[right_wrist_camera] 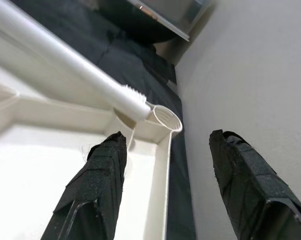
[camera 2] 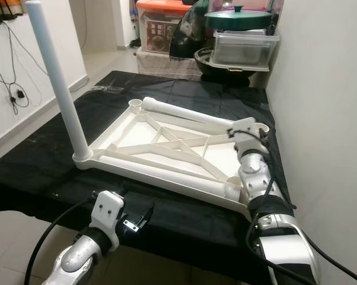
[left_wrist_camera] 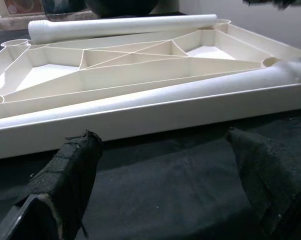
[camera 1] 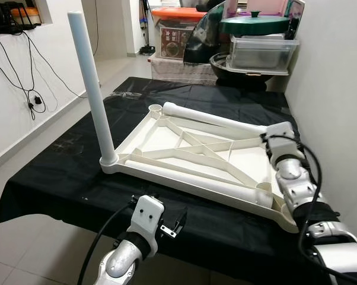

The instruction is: Building children table

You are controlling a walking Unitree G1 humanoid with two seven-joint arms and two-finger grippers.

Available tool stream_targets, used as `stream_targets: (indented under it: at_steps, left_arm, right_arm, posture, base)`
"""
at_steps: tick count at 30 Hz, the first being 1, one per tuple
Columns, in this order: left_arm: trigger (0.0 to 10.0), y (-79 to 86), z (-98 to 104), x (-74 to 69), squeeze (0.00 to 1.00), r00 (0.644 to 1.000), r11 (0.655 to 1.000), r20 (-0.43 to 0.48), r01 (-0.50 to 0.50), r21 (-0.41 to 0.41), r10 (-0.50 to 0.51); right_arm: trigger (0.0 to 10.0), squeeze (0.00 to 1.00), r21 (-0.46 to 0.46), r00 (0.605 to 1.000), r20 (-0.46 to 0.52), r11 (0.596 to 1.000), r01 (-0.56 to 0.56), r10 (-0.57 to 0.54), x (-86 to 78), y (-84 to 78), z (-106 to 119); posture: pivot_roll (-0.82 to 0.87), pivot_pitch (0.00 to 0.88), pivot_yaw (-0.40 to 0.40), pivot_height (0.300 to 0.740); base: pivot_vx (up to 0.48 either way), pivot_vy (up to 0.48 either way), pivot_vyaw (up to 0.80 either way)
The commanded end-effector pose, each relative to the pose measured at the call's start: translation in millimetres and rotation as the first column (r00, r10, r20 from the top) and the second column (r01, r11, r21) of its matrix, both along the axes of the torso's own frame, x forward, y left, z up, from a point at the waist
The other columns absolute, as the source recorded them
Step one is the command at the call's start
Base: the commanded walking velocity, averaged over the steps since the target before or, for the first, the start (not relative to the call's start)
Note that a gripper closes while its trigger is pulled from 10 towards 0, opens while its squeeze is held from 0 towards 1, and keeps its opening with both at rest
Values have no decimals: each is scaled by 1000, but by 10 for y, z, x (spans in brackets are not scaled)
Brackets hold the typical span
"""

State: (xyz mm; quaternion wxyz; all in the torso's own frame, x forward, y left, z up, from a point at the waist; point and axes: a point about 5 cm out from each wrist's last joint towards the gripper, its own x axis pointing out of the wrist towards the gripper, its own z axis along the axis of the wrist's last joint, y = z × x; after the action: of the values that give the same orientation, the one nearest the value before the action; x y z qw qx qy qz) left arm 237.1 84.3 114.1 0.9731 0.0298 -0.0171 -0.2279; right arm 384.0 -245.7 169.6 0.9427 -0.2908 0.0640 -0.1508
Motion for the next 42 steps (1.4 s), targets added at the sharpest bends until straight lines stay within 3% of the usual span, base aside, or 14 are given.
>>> stream_targets:
  at_steps: [1, 4, 11, 15, 22, 24, 26, 31, 36, 40, 42]
  left_arm:
    - [10000, 0, -6, -36, 0, 1000, 1000, -17, 8, -3, -8]
    - [10000, 0, 17, -99, 0, 1000, 1000, -23, 12, -9, -12]
    - [10000, -2, 47, -210, 0, 999, 1000, -42, 21, -17, -22]
    - [10000, 9, 66, -271, 0, 998, 999, -55, 19, -26, -21]
    - [10000, 11, 61, -303, 0, 998, 1000, -63, 18, -17, -19]
    - [10000, 11, 61, -303, 0, 998, 1000, -63, 18, -17, -19]
    - [10000, 14, 67, -302, 0, 998, 1000, -68, 17, -10, -18]
    - [10000, 13, 66, -293, 0, 997, 1000, -70, 16, -9, -17]
    - [10000, 2, 65, -277, 0, 997, 1000, -73, 17, -13, -18]
    - [10000, -2, 65, -276, 0, 997, 1000, -75, 18, -15, -19]
    - [10000, -6, 71, -285, 0, 997, 1000, -76, 17, -16, -18]
  right_arm:
    - [10000, 0, -61, 999, -32, 998, 3, -5, 8, 2, -16]
    - [10000, 0, -138, 998, -60, 990, 16, -24, -2, -50, -42]
    - [10000, 0, -168, 990, -121, 984, 56, -77, -23, -144, -102]
    - [10000, 0, -67, 963, -261, 996, 51, -67, -18, -95, -228]
    - [10000, 0, 67, 936, -350, 998, -2, 26, 15, 60, -296]
    - [10000, 0, 67, 936, -350, 998, -2, 26, 15, 60, -296]
    - [10000, 0, 158, 934, -345, 986, -46, 99, 89, 213, -214]
    - [10000, 0, 185, 943, -316, 981, -51, 108, 133, 248, -118]
    - [10000, 0, 170, 973, -228, 986, -1, 40, 187, 144, 113]
    - [10000, 0, 239, 988, -151, 969, 54, -18, 192, 60, 202]
    - [10000, 0, 226, 976, -141, 954, 197, -168, 102, -193, 163]
  posture:
    - [126, 0, -45, 740]
    - [131, 0, -37, 740]
    - [137, 0, -30, 740]
    - [144, 0, -29, 740]
    - [152, 0, -44, 740]
    - [152, 0, -44, 740]
    - [144, 0, -39, 740]
    - [145, 0, -44, 740]
    - [141, 0, -45, 740]
    - [137, 0, -44, 740]
    - [144, 0, -47, 740]
  base:
    - [0, 0, 0]
    - [0, 0, 0]
    - [0, 0, 0]
    - [0, 0, 0]
    - [0, 0, 0]
    - [0, 0, 0]
    - [0, 0, 0]
    - [0, 0, 0]
    - [0, 0, 0]
    - [0, 0, 0]
    - [0, 0, 0]
